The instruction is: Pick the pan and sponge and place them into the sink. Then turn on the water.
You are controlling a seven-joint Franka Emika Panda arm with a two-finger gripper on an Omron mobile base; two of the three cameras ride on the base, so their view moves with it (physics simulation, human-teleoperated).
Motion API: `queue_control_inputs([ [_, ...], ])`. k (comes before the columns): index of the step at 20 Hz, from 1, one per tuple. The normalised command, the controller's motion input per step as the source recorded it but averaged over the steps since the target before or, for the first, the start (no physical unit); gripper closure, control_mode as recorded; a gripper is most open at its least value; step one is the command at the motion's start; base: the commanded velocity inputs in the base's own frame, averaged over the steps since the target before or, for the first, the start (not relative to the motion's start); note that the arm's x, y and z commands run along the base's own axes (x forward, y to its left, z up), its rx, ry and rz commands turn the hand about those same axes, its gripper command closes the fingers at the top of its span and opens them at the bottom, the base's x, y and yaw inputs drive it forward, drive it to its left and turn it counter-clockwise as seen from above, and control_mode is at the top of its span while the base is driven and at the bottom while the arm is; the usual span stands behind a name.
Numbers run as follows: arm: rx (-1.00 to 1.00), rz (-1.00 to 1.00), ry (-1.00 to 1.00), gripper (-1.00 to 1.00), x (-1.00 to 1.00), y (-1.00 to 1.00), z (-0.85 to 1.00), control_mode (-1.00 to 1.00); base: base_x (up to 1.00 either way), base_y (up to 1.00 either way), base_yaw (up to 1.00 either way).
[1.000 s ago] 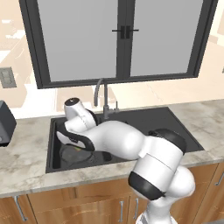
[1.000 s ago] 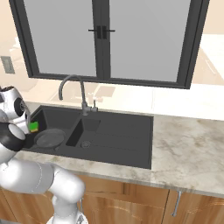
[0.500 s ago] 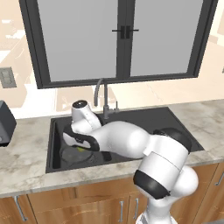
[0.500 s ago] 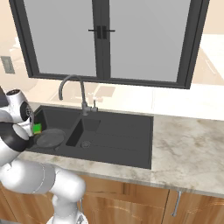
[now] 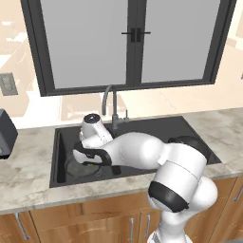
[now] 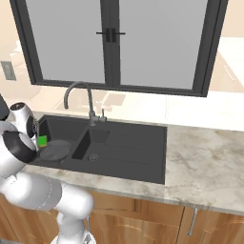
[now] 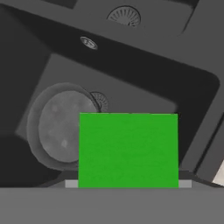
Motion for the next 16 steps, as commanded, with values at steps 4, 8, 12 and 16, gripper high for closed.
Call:
queue_control_inputs([
  [4, 0.0, 0.0, -0.06, 1.0, 0.14, 0.0, -0.04, -1.0, 0.0, 0.0, 0.0],
  [8, 0.0, 0.0, -0.03, 1.0, 0.17, 0.01, 0.0, -1.0, 0.0, 0.0, 0.0],
  [12, 0.02, 0.0, 0.0, 1.0, 0.19, 0.0, 0.0, -1.0, 0.0, 0.0, 0.0],
  [16, 0.03, 0.01, 0.0, 1.0, 0.21, 0.02, -0.05, -1.0, 0.0, 0.0, 0.0],
])
